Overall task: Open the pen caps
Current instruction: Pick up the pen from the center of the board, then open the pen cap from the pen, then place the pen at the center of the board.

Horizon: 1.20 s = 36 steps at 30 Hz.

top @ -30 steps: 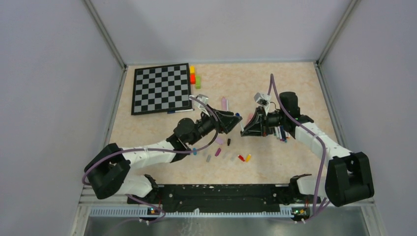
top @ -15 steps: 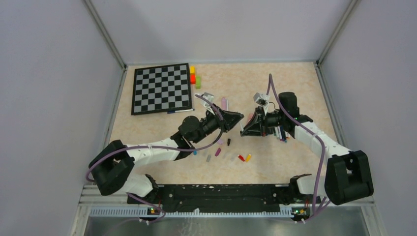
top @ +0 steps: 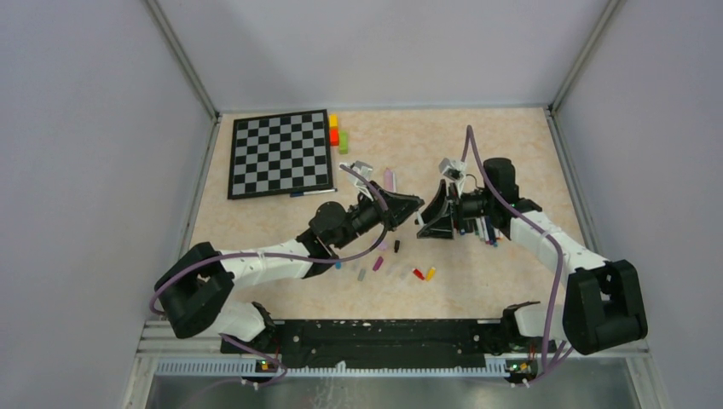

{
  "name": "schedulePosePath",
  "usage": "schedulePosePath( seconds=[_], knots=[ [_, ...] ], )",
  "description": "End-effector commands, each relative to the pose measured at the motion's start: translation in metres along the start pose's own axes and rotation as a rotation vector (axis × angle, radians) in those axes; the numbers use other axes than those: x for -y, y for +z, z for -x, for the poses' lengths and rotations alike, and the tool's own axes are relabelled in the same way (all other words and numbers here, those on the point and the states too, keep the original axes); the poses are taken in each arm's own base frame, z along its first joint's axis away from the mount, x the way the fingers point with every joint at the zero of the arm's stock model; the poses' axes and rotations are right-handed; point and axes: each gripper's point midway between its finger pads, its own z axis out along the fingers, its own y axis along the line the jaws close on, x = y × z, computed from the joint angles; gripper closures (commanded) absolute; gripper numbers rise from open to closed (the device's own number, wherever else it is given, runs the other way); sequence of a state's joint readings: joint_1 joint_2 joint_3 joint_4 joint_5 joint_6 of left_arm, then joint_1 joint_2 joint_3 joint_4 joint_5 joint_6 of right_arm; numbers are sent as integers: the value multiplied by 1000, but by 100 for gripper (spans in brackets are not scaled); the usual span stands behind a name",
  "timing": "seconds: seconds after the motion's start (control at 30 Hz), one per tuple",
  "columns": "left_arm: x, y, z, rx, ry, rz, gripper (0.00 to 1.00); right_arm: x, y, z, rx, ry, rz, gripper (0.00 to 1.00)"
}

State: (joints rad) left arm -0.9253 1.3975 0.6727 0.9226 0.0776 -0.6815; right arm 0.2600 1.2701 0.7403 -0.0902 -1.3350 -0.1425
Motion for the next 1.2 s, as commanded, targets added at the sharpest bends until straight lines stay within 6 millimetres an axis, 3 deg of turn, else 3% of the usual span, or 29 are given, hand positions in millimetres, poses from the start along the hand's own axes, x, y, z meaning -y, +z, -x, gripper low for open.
schedulePosePath(
  seconds=[0.0, 0.17, 0.27, 0.3, 0.37, 0.4, 0.5, 0.6, 0.67, 0.73, 0.8, 0.87, 0.97, 1.17],
  knots=[
    [18, 0, 9, 33, 16, -81, 100, -9, 2, 24, 39, -62, 31, 48],
    [17, 2, 6, 27, 25, -87, 100, -7, 3, 33, 65, -16, 8, 48],
    [15, 3, 4, 22, 29, -87, 100, -8, 3, 35, 77, -4, 12, 54],
    [15, 4, 4, 23, 32, -85, 100, -10, 3, 36, 79, -1, 20, 64],
    [14, 7, 5, 31, 36, -80, 100, -13, 3, 35, 78, -1, 40, 98],
    [15, 8, 10, 43, 45, -82, 100, -14, 3, 34, 72, -4, 52, 100],
    [14, 10, 55, 136, 101, -52, 100, -14, 4, 24, 46, 8, 64, 100],
    [3, 5, 139, 291, 148, 11, 100, -10, 9, 13, 31, 47, 85, 100],
    [5, -2, 183, 405, 172, 40, 100, -10, 13, 8, 18, 72, 105, 100],
    [8, -8, 213, 491, 183, 65, 100, -9, 16, 3, 10, 88, 107, 100],
    [13, -12, 228, 540, 183, 66, 100, -7, 17, 0, 8, 100, 104, 100],
    [17, -13, 233, 551, 181, 52, 100, -3, 18, -1, 7, 102, 87, 100],
    [16, -13, 223, 500, 149, 38, 100, 13, 13, -5, -22, 55, -5, 100],
    [-5, -33, 159, 276, 16, 82, 100, 94, -19, -11, -138, 20, -456, 100]
  ],
)
